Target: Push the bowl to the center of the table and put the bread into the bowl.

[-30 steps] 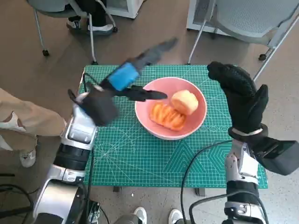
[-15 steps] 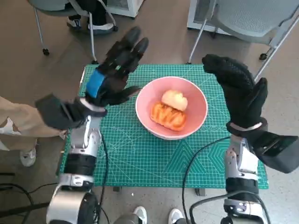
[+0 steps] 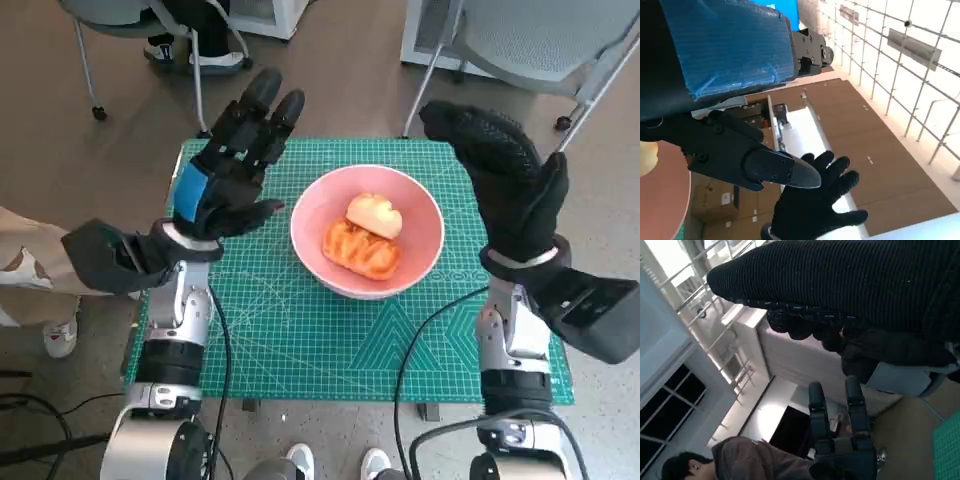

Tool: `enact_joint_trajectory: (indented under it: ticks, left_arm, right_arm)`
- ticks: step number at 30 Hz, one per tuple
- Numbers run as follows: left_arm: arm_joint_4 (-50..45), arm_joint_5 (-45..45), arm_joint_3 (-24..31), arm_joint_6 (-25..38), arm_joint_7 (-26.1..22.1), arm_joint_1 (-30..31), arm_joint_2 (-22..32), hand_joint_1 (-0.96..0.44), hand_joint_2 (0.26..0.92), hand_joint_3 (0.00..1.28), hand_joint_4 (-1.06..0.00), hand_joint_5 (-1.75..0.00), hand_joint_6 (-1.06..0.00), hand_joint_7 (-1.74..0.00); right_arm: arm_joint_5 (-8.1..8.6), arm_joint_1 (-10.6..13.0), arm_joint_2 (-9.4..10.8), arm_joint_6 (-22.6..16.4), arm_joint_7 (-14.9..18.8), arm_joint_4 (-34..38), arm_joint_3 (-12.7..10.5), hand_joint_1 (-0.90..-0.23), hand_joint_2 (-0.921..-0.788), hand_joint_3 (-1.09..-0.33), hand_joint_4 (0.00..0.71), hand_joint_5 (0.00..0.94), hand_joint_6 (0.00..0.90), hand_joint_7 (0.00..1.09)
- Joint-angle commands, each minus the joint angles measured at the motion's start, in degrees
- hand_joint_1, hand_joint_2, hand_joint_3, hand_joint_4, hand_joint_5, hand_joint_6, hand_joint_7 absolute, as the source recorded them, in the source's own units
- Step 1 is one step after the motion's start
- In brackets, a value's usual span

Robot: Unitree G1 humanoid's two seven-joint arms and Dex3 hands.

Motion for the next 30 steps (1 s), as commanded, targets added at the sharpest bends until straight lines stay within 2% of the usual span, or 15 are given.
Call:
enact_joint_trajectory:
  ticks: [1, 12, 30]
  left_arm:
    - [-1.18, -0.76, 0.72, -1.35, -0.36, 0.73, -0.60, -0.47, 0.894, 0.03, 0.00, 0.00, -0.14, -0.02]
    - [-0.20, -0.56, 1.56, -4.06, -0.45, 0.46, -1.75, -0.42, 0.917, 0.03, 0.00, 0.00, -0.16, -0.04]
    - [3.08, 1.01, 1.24, -8.63, 1.04, -0.96, -2.24, -0.49, 0.921, 0.11, 0.00, 0.00, -0.15, -0.04]
  right_arm:
    - [-1.08, -0.66, -0.69, -1.20, 0.64, 2.28, 0.02, -0.632, -0.921, -0.683, 0.254, 0.002, 0.098, 0.53]
    - [-3.15, -2.44, -1.25, -3.37, -0.64, 4.48, -0.06, -0.638, -0.921, -0.702, 0.257, 0.003, 0.100, 0.53]
    - [-5.33, -4.61, -1.77, -5.22, -2.64, 7.84, 0.21, -0.630, -0.921, -0.707, 0.265, 0.006, 0.109, 0.53]
